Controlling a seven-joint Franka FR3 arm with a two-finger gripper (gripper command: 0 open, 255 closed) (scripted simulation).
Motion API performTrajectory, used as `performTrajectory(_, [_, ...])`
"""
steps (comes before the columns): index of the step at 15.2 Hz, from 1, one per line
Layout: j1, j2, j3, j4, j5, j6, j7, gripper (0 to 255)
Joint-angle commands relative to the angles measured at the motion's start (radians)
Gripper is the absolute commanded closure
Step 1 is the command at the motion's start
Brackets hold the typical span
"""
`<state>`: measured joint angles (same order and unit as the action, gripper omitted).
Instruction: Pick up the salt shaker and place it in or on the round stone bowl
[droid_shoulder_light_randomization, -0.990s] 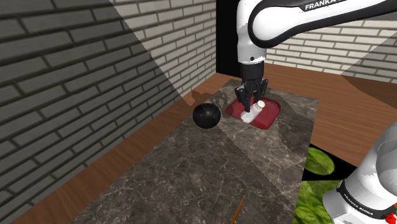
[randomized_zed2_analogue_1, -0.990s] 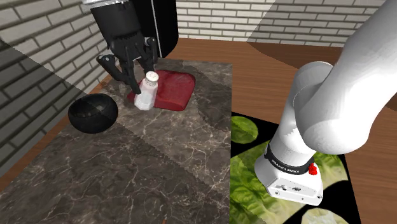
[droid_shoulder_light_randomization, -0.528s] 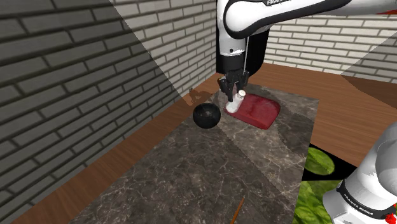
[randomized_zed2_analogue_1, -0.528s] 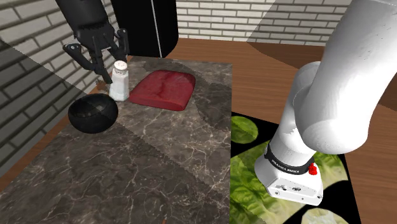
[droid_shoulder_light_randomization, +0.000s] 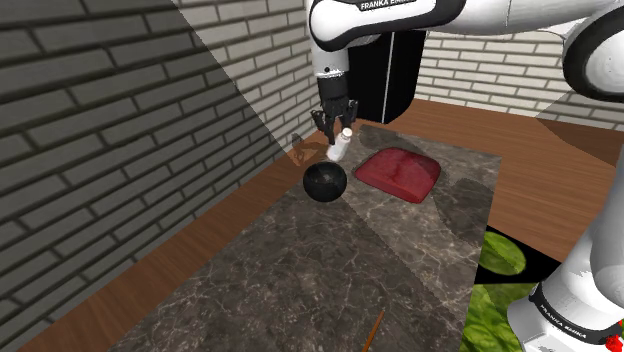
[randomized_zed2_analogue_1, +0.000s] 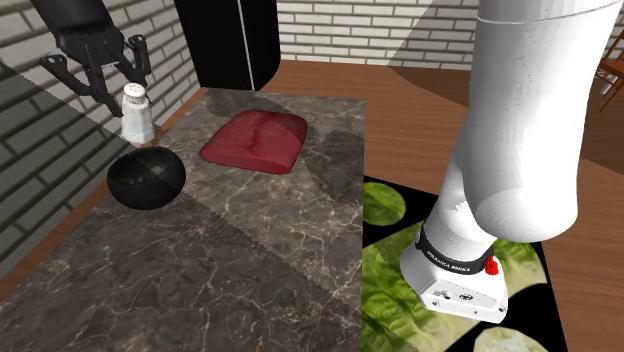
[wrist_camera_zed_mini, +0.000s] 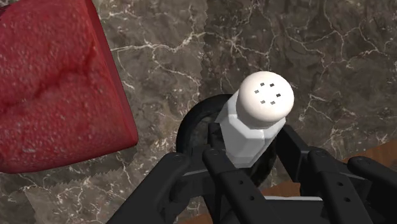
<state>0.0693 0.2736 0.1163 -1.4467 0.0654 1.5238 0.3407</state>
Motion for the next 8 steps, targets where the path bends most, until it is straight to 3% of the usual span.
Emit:
performTrajectory(1, [0.005, 0.112, -0.001, 0.164, -0.012, -0.052, 0.005, 255])
performTrajectory(4, [0.019, 0.312, -0.004, 0.484, -0.029, -0.172, 0.011, 255])
performTrajectory(8, [0.015, 0.287, -0.005, 0.388, -0.027, -0.102, 0.006, 255])
